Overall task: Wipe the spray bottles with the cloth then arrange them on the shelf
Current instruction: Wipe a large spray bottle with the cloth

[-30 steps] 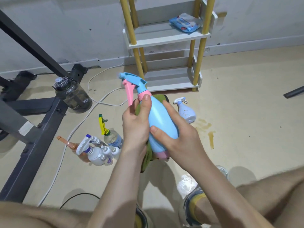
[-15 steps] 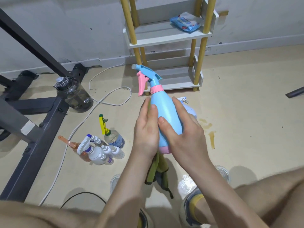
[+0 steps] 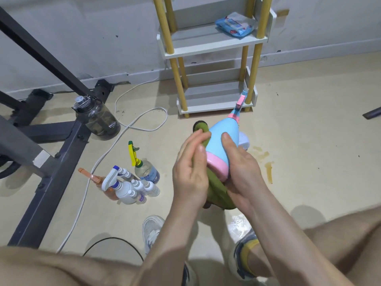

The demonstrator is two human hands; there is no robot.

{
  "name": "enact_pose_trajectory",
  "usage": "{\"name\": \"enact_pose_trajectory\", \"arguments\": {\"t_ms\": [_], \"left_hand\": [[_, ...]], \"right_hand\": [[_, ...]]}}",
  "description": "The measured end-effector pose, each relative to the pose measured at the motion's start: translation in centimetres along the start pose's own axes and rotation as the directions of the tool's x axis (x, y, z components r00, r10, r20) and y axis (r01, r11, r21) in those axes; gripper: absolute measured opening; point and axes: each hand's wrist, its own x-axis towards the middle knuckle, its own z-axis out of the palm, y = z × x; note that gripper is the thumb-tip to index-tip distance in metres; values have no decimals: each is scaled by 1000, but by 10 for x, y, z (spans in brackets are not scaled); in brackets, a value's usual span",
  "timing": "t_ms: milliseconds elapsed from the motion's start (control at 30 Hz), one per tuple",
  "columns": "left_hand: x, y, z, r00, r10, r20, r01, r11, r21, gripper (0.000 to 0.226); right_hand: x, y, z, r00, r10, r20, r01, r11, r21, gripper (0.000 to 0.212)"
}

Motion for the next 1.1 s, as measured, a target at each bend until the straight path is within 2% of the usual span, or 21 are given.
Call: {"name": "enact_pose_trajectory", "arguments": {"t_ms": [67, 100, 133, 200, 233, 267, 367, 433, 500, 600, 667, 733, 767, 833, 900, 933, 967, 1000, 1033, 1100], "left_hand": [[15, 8, 2, 980, -162, -118, 142, 976, -164, 31], [22, 12, 3, 947, -283, -151, 239, 936, -257, 33], [25, 16, 4, 890, -429, -156, 354, 864, -359, 35], [28, 20, 5, 733, -672, -107, 513, 649, -561, 35], [28, 17, 6, 680, -729, -78, 536, 566, -626, 33], [26, 15, 8, 676, -736, -34, 532, 519, -669, 30], [17, 14, 13, 720, -674, 166, 545, 401, -737, 50], [7, 13, 16, 746, -641, 181, 551, 439, -710, 43], [-3, 12, 19, 807, -582, 104, 493, 564, -662, 30], [-13, 9, 17, 840, -538, -63, 418, 718, -556, 24], [-12, 11, 11, 839, -524, -146, 366, 742, -562, 25], [-2, 20, 1, 888, -412, -202, 253, 808, -533, 27], [5, 26, -2, 932, -309, -191, 189, 861, -472, 28], [20, 34, -5, 994, -104, -20, 95, 962, -255, 37], [27, 35, -2, 969, 6, 249, -28, 996, 83, 50], [27, 34, 2, 952, -24, 307, -33, 983, 179, 55], [27, 36, 4, 950, -89, 300, 34, 982, 184, 58], [29, 37, 5, 950, -164, 266, 137, 984, 117, 55], [32, 41, 4, 942, -233, 241, 238, 971, 8, 44], [44, 45, -2, 882, -399, 249, 444, 881, -162, 25]], "right_hand": [[0, 0, -2, 995, -90, 48, 94, 991, -99, 39], [1, -2, -3, 985, -157, 65, 166, 973, -163, 49], [3, -5, -4, 972, -220, 81, 233, 947, -221, 61], [1, -6, -1, 942, -326, 82, 336, 896, -289, 72], [1, -3, 2, 921, -381, 76, 385, 868, -314, 74], [2, 0, 4, 901, -429, 62, 424, 841, -336, 74], [10, 5, 8, 824, -566, 33, 520, 731, -442, 76], [17, 1, 8, 778, -627, 43, 557, 656, -509, 78], [23, -4, 10, 769, -638, 55, 553, 619, -557, 79], [29, -6, 7, 832, -555, 7, 454, 674, -583, 76], [30, -8, -3, 875, -482, -36, 357, 695, -624, 74], [27, -11, -12, 923, -385, 18, 293, 670, -682, 69], [24, -12, -15, 945, -321, 66, 277, 674, -685, 66], [18, -16, -14, 971, -176, 162, 238, 759, -606, 61], [13, -25, -9, 964, -102, 246, 234, 767, -598, 57], [11, -29, -8, 957, -100, 271, 255, 733, -630, 56], [7, -33, -7, 952, -112, 285, 279, 702, -656, 54], [3, -35, -6, 947, -131, 293, 301, 679, -670, 55], [0, -35, -6, 941, -147, 306, 323, 668, -671, 57], [-7, -34, -3, 926, -148, 347, 354, 659, -663, 64]]}}
